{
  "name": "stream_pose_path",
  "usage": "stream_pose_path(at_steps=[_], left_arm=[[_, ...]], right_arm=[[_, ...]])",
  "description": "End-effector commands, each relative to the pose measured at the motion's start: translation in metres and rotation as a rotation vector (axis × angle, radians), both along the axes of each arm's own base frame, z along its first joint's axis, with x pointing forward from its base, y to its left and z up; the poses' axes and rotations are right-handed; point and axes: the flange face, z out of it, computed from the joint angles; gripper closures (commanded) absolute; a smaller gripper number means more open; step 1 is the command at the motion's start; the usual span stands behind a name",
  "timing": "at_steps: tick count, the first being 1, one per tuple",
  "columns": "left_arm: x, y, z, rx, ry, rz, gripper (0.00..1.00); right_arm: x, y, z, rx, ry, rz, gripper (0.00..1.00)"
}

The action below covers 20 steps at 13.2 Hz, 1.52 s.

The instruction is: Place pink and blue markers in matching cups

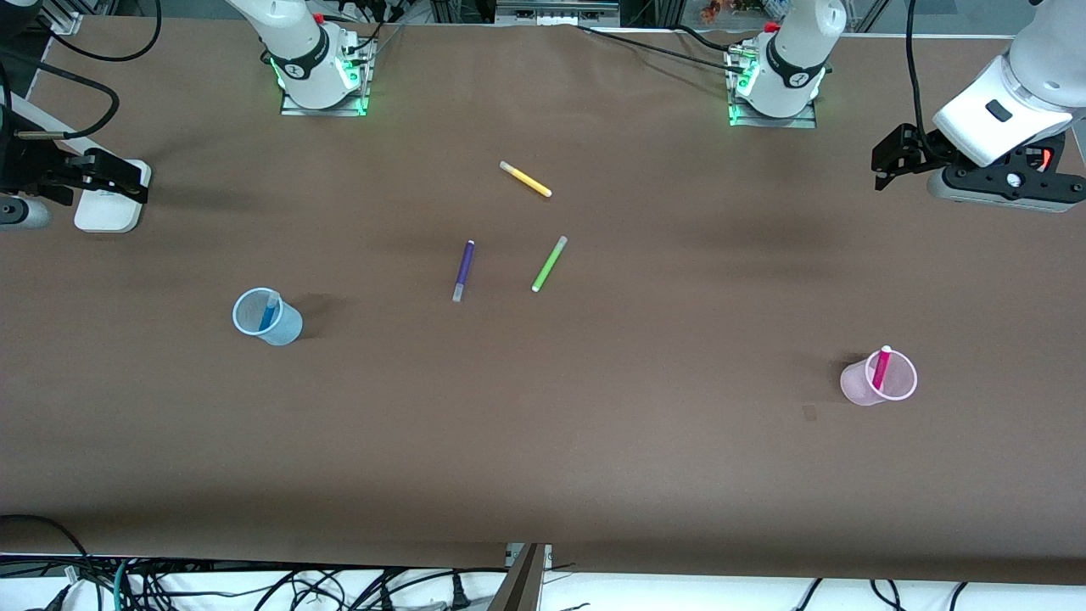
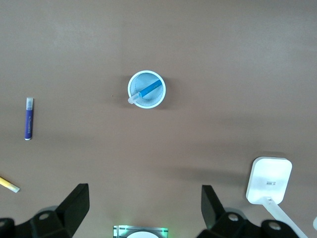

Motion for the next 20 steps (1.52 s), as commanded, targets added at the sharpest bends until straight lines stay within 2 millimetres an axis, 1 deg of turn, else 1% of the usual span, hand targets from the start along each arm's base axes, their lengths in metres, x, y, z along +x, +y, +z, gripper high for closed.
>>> stream_pose_path(at_steps=[1,6,10,12,13,14,15,18,20], left_arm=[[0.007,0.002,0.0,-0.019,0.012,-0.003,0.0],[0.008,0.004,0.0,-0.017,0.016,0.005,0.0],[0.01,0.001,0.001,-0.021,0.003,-0.005,0.0],[0.011,0.003,0.001,-0.047,0.001,0.006,0.0],[0.013,0.009,0.002,-0.089,0.0,0.025,0.0],[0.016,0.029,0.002,-0.148,-0.01,0.073,0.0],[0.017,0.039,0.001,-0.188,-0.007,0.095,0.0],[0.015,0.033,0.001,-0.179,0.001,0.084,0.0],[0.016,0.036,0.006,-0.153,-0.012,0.093,0.0]], right_arm=[[0.001,-0.002,0.006,-0.014,0.002,-0.014,0.0],[0.001,-0.002,0.005,-0.013,0.004,-0.012,0.0],[0.001,-0.002,0.005,-0.013,0.005,-0.011,0.0],[0.001,-0.002,0.005,-0.013,0.005,-0.011,0.0],[0.001,-0.002,0.005,-0.013,0.005,-0.011,0.0],[0.001,-0.003,0.005,-0.013,0.005,-0.012,0.0],[0.001,-0.002,0.005,-0.013,0.005,-0.011,0.0],[0.001,-0.003,0.005,-0.011,0.005,-0.012,0.0],[0.001,-0.003,0.005,-0.011,0.005,-0.012,0.0]])
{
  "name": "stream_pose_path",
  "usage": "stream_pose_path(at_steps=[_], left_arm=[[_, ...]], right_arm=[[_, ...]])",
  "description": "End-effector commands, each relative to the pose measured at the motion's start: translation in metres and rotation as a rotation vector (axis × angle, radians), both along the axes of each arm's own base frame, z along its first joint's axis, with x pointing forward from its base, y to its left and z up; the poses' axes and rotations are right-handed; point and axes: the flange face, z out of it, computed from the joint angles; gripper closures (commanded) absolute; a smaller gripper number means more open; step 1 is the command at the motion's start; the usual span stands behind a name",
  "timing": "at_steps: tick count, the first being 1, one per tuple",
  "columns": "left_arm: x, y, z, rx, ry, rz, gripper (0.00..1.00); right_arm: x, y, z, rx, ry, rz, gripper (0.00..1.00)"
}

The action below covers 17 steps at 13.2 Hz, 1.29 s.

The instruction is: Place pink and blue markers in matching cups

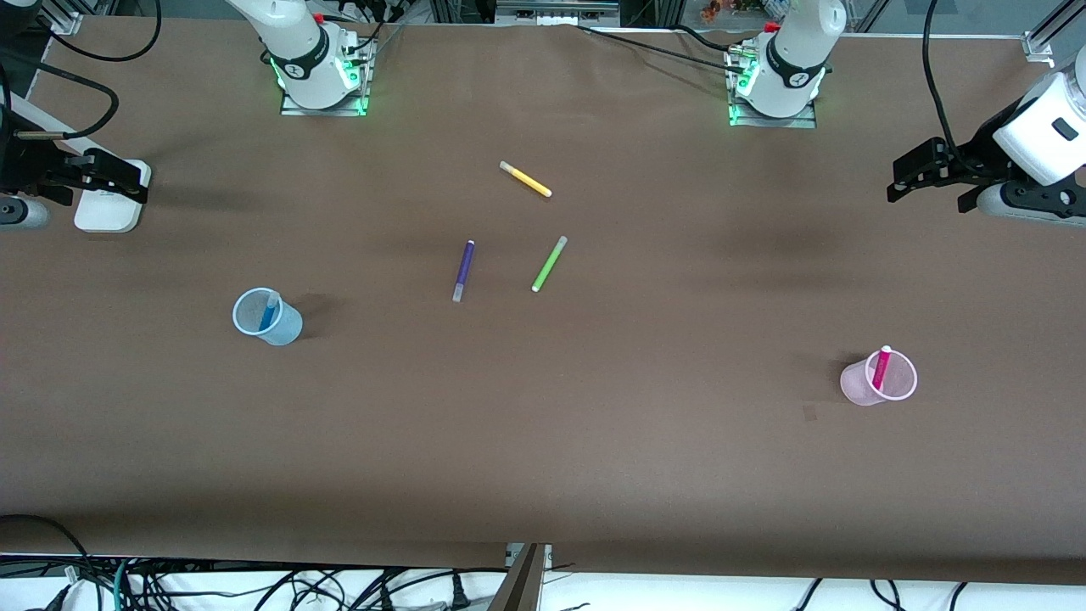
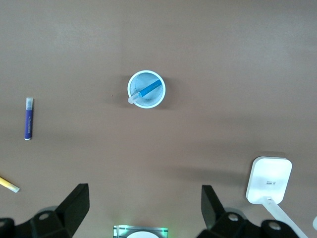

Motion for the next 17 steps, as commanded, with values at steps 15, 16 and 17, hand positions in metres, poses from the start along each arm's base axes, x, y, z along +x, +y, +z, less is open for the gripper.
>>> stream_pose_path(at_steps=[15,16,17], left_arm=[[-0.001,0.007,0.044,0.085,-0.042,-0.024,0.0],[-0.002,0.005,0.044,0.086,-0.042,-0.027,0.0],[-0.002,0.003,0.044,0.094,-0.043,-0.031,0.0]], right_arm=[[0.001,-0.008,0.005,-0.012,0.005,-0.02,0.0],[0.001,-0.008,0.005,-0.012,0.005,-0.02,0.0],[0.001,-0.008,0.005,-0.012,0.005,-0.02,0.0]])
